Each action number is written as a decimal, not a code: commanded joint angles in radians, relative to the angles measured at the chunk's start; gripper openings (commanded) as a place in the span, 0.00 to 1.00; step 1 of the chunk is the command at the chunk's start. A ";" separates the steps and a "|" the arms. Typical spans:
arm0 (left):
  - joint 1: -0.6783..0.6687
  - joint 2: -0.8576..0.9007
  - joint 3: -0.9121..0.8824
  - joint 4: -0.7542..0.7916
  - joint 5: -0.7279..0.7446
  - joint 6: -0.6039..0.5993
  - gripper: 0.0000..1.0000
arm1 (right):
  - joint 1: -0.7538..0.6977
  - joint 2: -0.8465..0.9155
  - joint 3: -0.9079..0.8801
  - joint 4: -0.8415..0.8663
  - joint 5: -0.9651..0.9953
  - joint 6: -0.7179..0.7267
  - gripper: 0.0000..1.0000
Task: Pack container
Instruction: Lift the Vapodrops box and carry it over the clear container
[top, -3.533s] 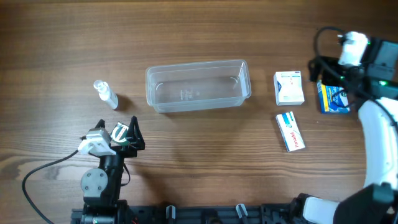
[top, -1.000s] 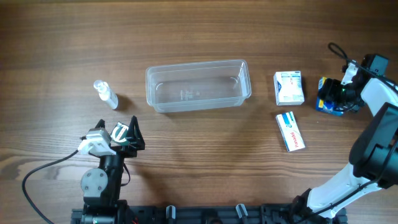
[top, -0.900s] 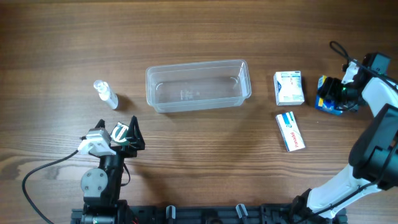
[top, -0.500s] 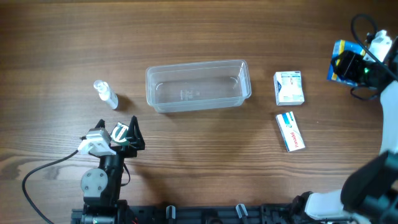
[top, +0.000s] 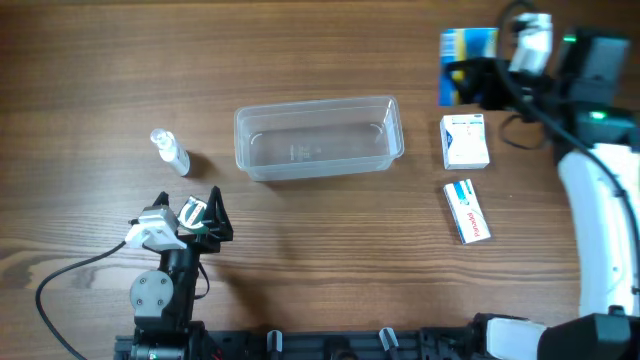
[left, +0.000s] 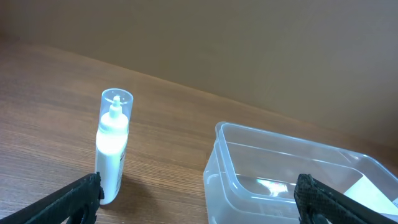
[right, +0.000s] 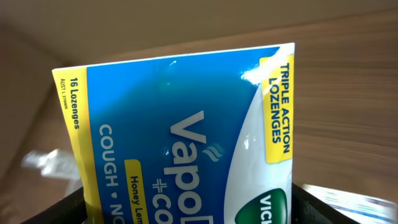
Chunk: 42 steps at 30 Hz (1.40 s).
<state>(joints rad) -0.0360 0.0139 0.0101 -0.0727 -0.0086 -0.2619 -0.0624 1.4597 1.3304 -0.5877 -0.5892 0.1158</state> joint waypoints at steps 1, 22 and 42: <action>0.010 -0.007 -0.005 -0.002 0.012 -0.008 1.00 | 0.143 -0.010 0.023 0.019 0.127 0.095 0.70; 0.010 -0.007 -0.005 -0.002 0.012 -0.008 1.00 | 0.492 0.240 0.018 -0.045 0.657 0.255 0.68; 0.010 -0.007 -0.005 -0.002 0.012 -0.008 1.00 | 0.492 0.317 0.018 -0.042 0.656 0.277 0.75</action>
<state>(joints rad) -0.0360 0.0139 0.0101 -0.0727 -0.0086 -0.2619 0.4286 1.7634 1.3304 -0.6418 0.0463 0.3782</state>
